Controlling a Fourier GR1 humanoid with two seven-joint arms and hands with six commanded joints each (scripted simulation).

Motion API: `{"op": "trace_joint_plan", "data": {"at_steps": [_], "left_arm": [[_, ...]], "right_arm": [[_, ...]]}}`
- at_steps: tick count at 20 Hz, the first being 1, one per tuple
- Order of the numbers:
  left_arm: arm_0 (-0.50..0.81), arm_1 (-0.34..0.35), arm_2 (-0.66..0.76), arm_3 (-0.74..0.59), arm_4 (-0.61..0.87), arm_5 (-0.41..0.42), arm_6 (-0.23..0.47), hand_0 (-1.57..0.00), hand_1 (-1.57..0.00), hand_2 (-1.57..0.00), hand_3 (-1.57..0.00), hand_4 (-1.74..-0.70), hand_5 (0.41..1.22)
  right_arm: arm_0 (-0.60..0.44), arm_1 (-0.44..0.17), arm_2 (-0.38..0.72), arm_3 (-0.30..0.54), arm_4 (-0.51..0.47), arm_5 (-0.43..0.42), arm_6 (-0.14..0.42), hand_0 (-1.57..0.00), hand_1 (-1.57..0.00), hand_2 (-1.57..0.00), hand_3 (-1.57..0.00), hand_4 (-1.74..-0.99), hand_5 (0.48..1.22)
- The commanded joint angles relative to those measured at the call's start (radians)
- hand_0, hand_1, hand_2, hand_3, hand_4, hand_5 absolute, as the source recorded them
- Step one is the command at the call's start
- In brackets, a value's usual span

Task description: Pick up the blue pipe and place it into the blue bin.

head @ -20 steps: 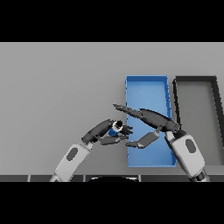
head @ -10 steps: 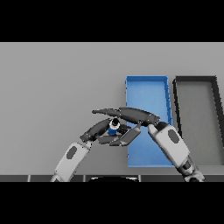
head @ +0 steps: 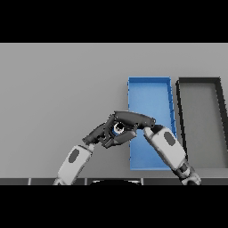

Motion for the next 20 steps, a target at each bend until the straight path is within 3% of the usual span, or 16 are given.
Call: {"op": "trace_joint_plan", "data": {"at_steps": [1, 3, 5, 9, 10, 11, 13, 15, 19, 20], "left_arm": [[-0.001, 0.004, 0.002, -0.010, 0.002, -0.008, 0.005, -1.57, -1.57, -1.55, -1.37, -1.72, 1.221], [0.005, -0.005, 0.000, -0.002, -0.013, 0.001, -0.012, -1.57, -1.57, -1.55, -1.40, -1.73, 1.221], [0.005, -0.003, -0.004, 0.011, -0.029, 0.010, -0.046, -1.57, -1.57, -1.55, -1.43, -1.73, 1.221], [-0.006, -0.010, 0.008, 0.006, -0.024, 0.015, -0.031, -1.57, -1.57, -1.56, -1.43, -1.73, 1.221], [-0.005, -0.006, 0.008, -0.005, -0.025, 0.013, -0.031, -1.57, -1.57, -1.57, -1.26, -1.73, 1.221], [0.003, -0.006, 0.001, 0.000, -0.045, 0.019, -0.039, -1.45, -1.37, -1.34, -1.05, -1.63, 1.221], [-0.001, 0.019, 0.006, -0.004, -0.067, -0.004, -0.057, -0.94, -0.88, -0.85, -0.67, -1.41, 1.221], [-0.005, 0.017, 0.005, 0.000, -0.083, -0.046, -0.021, -0.60, -0.56, -0.55, -0.43, -1.25, 1.221], [-0.021, 0.026, 0.029, 0.015, -0.070, -0.087, 0.003, -0.25, -0.23, -0.22, -0.18, -1.06, 0.912], [-0.010, 0.023, 0.019, 0.013, -0.079, -0.084, 0.032, -0.20, -0.18, -0.18, -0.14, -1.03, 0.848]], "right_arm": [[0.009, 0.009, 0.008, -0.011, 0.035, 0.001, -0.049, -1.41, -1.42, -1.42, -1.35, -1.474, 0.996], [0.019, 0.012, 0.010, -0.017, 0.061, 0.017, -0.069, -1.47, -1.47, -1.47, -1.43, -1.481, 1.077], [0.035, 0.027, -0.003, -0.021, 0.022, 0.025, -0.026, -1.51, -1.51, -1.51, -1.48, -1.488, 1.129], [0.048, 0.066, -0.022, -0.034, -0.036, 0.003, 0.054, -1.54, -1.55, -1.55, -1.53, -1.494, 1.183], [0.060, 0.074, -0.023, -0.042, -0.036, 0.001, 0.044, -1.55, -1.55, -1.55, -1.54, -1.495, 1.191], [0.067, 0.075, -0.027, -0.043, -0.023, 0.005, 0.040, -1.55, -1.55, -1.55, -1.55, -1.496, 1.197], [0.062, 0.093, -0.033, -0.055, -0.005, -0.003, 0.065, -1.56, -1.56, -1.56, -1.56, -1.497, 1.206], [0.074, 0.101, -0.044, -0.041, 0.020, 0.012, 0.041, -1.56, -1.56, -1.56, -1.56, -1.498, 1.211], [0.074, 0.137, -0.057, -0.060, 0.032, 0.006, 0.075, -1.57, -1.57, -1.57, -1.57, -1.499, 1.217], [0.081, 0.139, -0.057, -0.067, 0.035, 0.014, 0.052, -1.57, -1.57, -1.57, -1.57, -1.499, 1.218]]}}
